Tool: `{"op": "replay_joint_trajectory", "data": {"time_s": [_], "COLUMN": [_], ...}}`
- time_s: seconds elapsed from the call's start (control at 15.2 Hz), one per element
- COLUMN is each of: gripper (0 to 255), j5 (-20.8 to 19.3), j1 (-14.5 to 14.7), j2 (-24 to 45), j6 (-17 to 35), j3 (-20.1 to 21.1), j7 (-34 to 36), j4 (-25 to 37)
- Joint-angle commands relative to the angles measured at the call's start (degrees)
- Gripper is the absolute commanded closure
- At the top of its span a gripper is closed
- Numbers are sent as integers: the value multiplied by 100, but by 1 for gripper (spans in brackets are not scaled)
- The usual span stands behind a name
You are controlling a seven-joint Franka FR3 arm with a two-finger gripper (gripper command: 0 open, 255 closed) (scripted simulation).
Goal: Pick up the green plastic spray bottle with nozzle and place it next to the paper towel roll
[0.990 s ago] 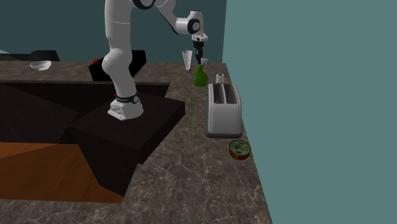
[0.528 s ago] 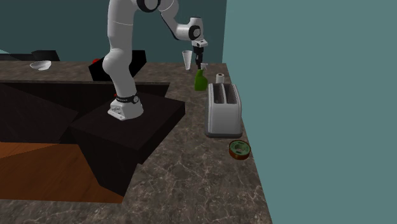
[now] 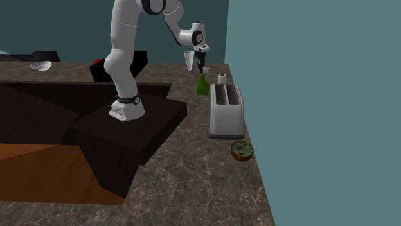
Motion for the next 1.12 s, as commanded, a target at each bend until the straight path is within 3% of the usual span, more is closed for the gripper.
{"op": "replay_joint_trajectory", "data": {"time_s": [0.0,0.2,0.26,0.59,0.86,1.06], "gripper": [255,255,0,0,0,0], "j5": [-8,-8,-8,-8,603,605], "j1": [3,3,3,3,-265,-259], "j2": [5,5,6,6,-605,-607], "j6": [9,9,9,9,-504,-503], "j3": [-4,-4,-4,-4,327,321], "j7": [5,5,5,5,-401,-403], "j4": [-2,-2,-2,-2,41,41]}}
